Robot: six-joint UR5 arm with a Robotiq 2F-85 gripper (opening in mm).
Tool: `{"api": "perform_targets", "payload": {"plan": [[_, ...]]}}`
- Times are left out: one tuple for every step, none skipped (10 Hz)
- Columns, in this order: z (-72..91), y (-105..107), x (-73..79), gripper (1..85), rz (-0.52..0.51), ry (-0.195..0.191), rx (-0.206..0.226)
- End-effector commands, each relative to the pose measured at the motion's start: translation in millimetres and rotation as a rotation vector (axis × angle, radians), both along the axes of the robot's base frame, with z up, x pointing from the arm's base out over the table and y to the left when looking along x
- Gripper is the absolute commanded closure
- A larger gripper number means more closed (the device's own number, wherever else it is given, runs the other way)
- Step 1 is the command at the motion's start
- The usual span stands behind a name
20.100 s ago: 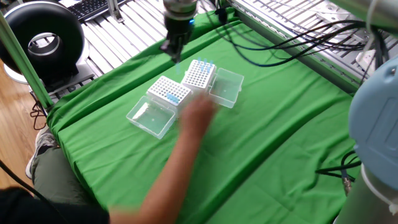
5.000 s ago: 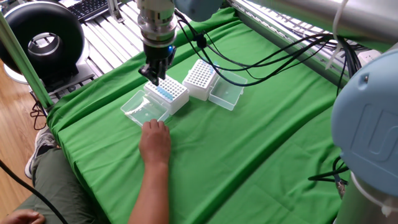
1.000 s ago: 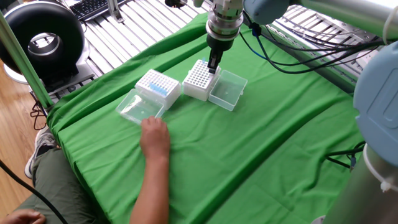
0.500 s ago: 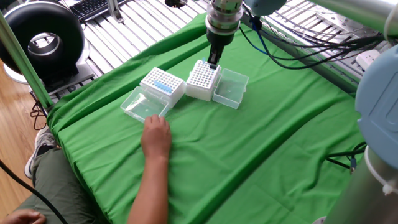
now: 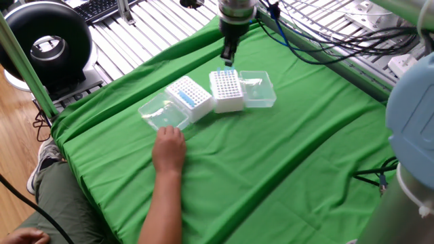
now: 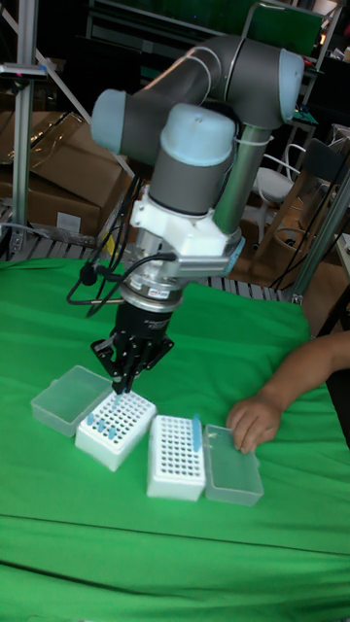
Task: Insert a medium pipette tip into the holder for medium pipette tips
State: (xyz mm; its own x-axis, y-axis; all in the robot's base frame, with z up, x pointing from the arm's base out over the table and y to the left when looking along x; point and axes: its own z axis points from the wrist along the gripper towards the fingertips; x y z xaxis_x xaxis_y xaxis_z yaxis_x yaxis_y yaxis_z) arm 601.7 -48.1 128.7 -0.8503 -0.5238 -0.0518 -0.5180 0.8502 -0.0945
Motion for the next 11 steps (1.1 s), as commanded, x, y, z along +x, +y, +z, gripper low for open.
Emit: {"api": "perform_targets", "payload": {"plan": [[25.8, 35.3, 17.1, 83.7, -0.044, 0.001, 0.015], [30.5, 51.2, 24.1, 83.7, -0.067, -0.002, 0.023], [35.4, 69.5, 30.8, 84.3, -0.102, -0.005, 0.030], [35.6, 85.9, 34.7, 84.7, -0.134, -0.007, 0.044], [31.5, 100.0, 37.9, 84.7, -0.162, -0.017, 0.058], [26.9, 109.8, 38.8, 84.7, -0.185, -0.022, 0.070], [23.6, 117.7, 37.2, 84.7, -0.207, -0.020, 0.081], [19.3, 119.0, 39.7, 84.7, -0.209, -0.027, 0.087], [14.0, 124.8, 41.4, 84.7, -0.225, -0.026, 0.104], [10.1, 126.5, 43.9, 84.7, -0.229, -0.034, 0.102], [6.0, 125.9, 46.5, 84.7, -0.232, -0.044, 0.099]]}}
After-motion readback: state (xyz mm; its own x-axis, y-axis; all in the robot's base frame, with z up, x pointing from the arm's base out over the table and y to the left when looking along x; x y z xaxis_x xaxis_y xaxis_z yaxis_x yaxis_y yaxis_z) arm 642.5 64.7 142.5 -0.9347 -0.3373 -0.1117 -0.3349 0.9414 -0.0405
